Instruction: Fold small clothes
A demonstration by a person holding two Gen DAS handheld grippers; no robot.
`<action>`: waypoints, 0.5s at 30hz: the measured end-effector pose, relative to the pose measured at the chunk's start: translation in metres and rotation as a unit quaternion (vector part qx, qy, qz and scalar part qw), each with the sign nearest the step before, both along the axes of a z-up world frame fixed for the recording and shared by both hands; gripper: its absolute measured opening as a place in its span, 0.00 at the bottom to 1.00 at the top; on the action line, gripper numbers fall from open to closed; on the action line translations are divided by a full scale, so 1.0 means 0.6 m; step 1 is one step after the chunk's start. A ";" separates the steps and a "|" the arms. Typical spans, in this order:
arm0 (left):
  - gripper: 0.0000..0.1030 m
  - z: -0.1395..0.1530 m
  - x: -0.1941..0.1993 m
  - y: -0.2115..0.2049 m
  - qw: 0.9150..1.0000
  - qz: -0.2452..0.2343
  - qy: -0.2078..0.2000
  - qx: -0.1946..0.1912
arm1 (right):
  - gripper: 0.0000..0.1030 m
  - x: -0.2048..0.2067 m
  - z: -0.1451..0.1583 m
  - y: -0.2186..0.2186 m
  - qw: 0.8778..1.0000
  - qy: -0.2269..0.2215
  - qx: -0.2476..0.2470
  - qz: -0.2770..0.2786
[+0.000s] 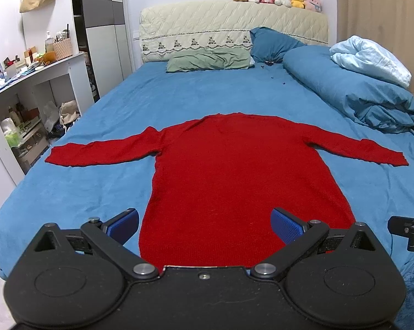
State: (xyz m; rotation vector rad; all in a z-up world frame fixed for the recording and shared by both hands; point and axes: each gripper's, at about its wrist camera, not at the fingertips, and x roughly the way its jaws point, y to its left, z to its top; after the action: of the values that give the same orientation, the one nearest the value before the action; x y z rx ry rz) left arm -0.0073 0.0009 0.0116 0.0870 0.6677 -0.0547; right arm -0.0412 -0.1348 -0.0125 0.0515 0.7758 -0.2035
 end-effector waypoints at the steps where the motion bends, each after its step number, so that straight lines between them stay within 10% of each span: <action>1: 1.00 0.000 -0.001 0.000 1.000 0.000 0.000 0.000 | 1.00 0.000 0.000 0.001 1.000 0.000 -0.001 0.001; 15: 1.00 -0.003 -0.001 -0.002 1.000 -0.002 0.002 0.002 | 1.00 0.002 -0.002 0.005 1.000 0.001 -0.002 0.004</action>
State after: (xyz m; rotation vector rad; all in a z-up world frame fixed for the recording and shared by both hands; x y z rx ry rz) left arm -0.0079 -0.0003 0.0099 0.0913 0.6725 -0.0578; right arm -0.0399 -0.1317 -0.0135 0.0443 0.7766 -0.1975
